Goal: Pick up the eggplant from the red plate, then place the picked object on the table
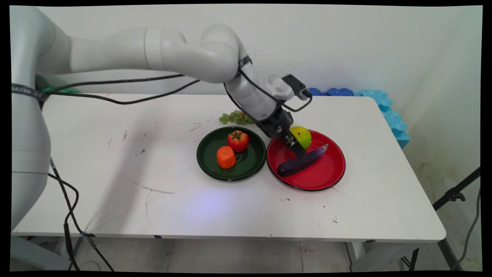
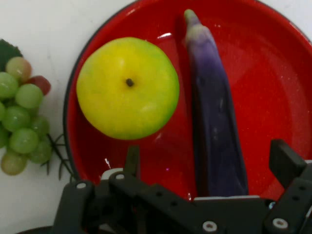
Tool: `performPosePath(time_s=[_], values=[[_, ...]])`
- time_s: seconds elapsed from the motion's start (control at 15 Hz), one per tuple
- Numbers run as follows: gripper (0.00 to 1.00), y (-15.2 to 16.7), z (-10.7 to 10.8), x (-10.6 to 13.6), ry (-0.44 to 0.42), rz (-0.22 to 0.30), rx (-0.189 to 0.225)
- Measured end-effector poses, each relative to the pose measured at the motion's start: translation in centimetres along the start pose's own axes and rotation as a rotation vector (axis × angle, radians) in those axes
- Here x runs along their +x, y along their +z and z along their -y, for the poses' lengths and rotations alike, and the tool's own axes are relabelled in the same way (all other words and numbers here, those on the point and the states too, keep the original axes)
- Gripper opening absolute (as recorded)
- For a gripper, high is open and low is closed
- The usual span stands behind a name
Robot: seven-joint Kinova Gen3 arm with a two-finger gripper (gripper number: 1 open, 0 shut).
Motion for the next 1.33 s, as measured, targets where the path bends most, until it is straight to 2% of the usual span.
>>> performPosePath(time_s=[0.33, 0.87, 0.93, 1.33], values=[[1.00, 2.8, -0.5, -0.5, -0.005, 0.023, -0.001], [1.00, 5.4, -1.0, -0.7, -0.006, 0.034, -0.005], [0.00, 5.6, -1.0, -0.7, -0.007, 0.031, -0.007], [0.00, 5.8, -1.4, -0.5, -0.015, 0.023, -0.015]])
